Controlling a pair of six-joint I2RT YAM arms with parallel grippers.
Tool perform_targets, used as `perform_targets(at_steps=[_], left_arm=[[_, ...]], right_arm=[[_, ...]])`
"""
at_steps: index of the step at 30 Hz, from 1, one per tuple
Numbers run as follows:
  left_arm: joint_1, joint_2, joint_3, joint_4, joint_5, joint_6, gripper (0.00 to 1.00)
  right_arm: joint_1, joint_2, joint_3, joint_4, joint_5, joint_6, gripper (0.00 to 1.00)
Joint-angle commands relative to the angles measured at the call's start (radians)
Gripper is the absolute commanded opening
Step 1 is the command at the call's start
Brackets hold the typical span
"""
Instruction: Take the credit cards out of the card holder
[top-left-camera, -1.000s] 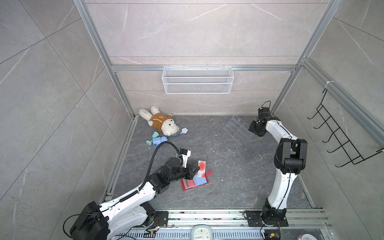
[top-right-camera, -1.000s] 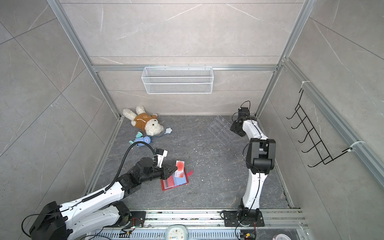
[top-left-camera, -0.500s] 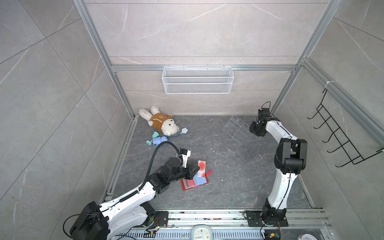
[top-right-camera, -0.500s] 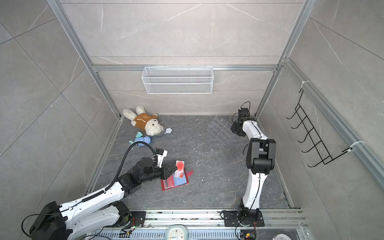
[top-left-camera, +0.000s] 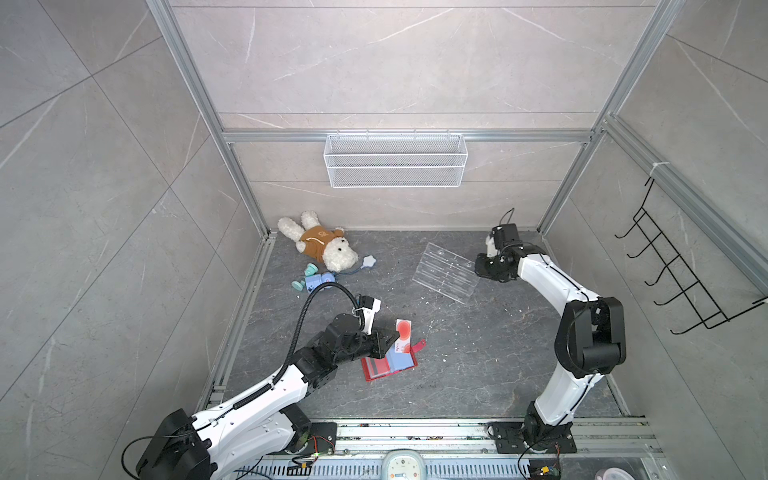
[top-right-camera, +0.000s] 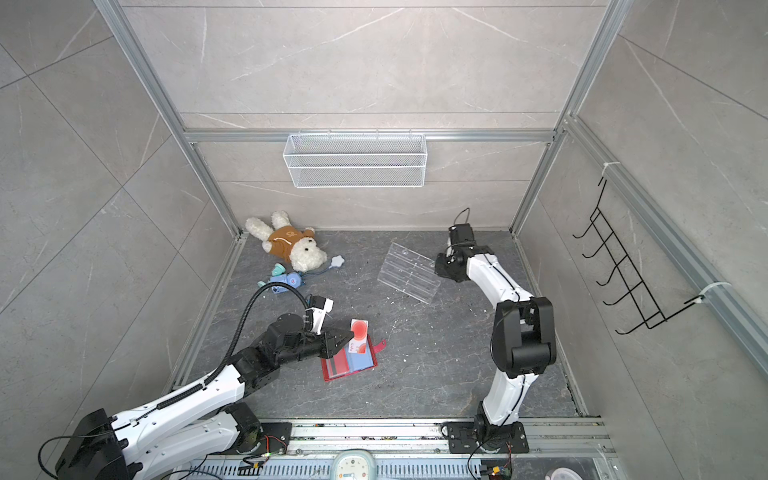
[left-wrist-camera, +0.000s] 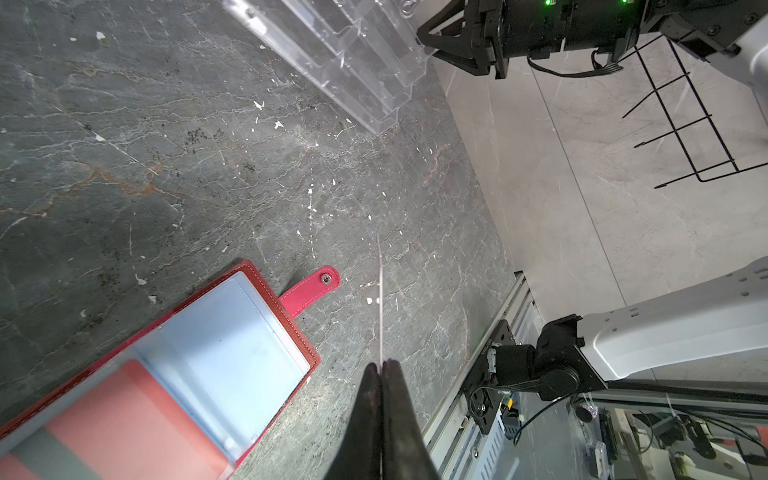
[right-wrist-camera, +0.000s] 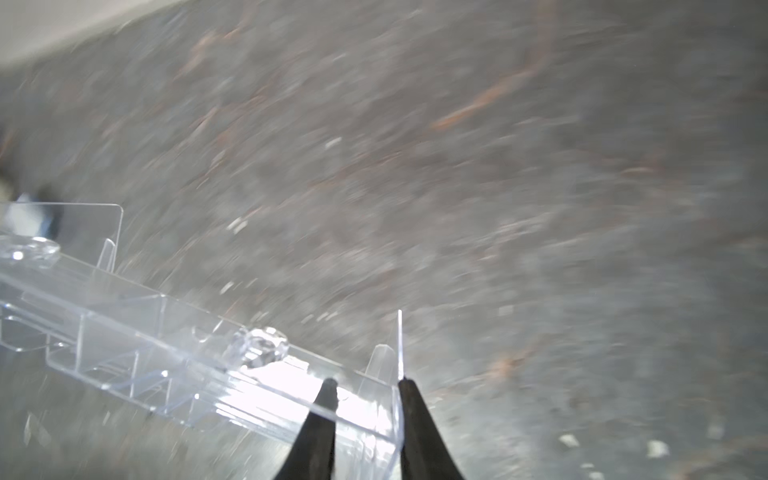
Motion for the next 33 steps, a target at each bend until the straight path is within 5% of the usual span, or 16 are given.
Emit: perform_targets(at_steps=[1, 23, 33], left_arm=[[-0.002, -0.03, 0.045, -0.018, 0.034, 0.042, 0.0], [-0.003, -0.078, 0.045, -0.094, 0.047, 0.061, 0.0], [-0.003, -0.05, 0.075, -0.102, 0.029, 0.08, 0.0]], right_arm=[[0.08, -0.044, -0.042, 0.034, -0.037, -0.056, 0.0], [0.245, 0.207, 0.227, -0.126, -0.023, -0.295, 0.0], [0.244, 0.276, 0.296, -0.155, -0.006, -0.314, 0.15]])
